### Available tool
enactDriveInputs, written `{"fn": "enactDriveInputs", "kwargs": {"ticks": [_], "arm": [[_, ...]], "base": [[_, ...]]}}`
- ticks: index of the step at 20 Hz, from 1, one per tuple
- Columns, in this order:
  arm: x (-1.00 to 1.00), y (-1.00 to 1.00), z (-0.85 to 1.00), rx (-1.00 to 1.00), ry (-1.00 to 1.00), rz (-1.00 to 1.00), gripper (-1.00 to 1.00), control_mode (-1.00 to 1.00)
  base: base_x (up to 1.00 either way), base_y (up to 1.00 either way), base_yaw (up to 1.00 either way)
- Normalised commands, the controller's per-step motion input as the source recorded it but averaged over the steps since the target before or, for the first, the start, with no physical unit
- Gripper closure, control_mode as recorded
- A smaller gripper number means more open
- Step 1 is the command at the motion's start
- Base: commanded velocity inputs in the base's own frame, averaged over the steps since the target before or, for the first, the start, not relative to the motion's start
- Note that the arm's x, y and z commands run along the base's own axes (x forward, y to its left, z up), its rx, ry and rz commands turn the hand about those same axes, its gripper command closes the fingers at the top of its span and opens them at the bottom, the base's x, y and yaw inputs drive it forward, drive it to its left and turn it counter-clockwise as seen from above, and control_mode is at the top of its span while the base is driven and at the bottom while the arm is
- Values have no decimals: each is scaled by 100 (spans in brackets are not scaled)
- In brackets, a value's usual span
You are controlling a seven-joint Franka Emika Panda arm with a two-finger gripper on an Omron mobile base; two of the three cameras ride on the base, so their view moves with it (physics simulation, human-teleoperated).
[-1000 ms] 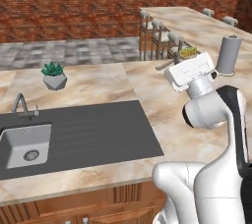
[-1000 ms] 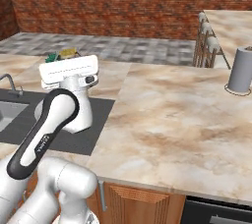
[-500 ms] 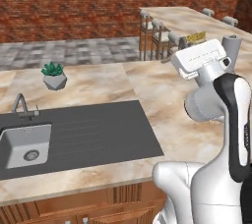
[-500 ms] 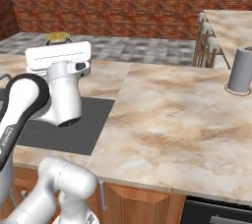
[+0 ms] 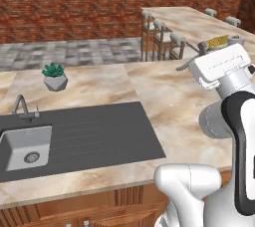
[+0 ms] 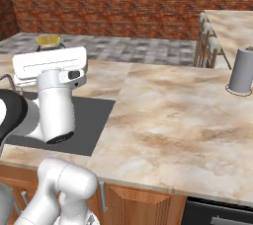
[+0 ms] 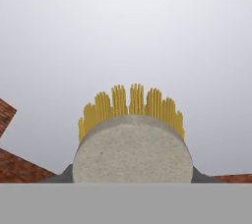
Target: Grab the spray bottle from the cabinet, then place it next to the cutting board for sanitizing. Then grab the dish brush from the countertop next to the sink and place it next to the cutting board.
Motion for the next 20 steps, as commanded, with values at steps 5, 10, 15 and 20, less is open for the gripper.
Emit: {"fn": "enactDriveInputs", "kwargs": {"ticks": [5,10,15,20], "arm": [[-79,-5,-1,0,-19,0,100,-100],[-17,0,0,0,-3,0,100,100],[0,0,0,0,0,0,100,100],[0,0,0,0,0,0,100,100]], "base": [[0,0,0],[-78,0,0],[-87,19,5],[-57,86,46]]}}
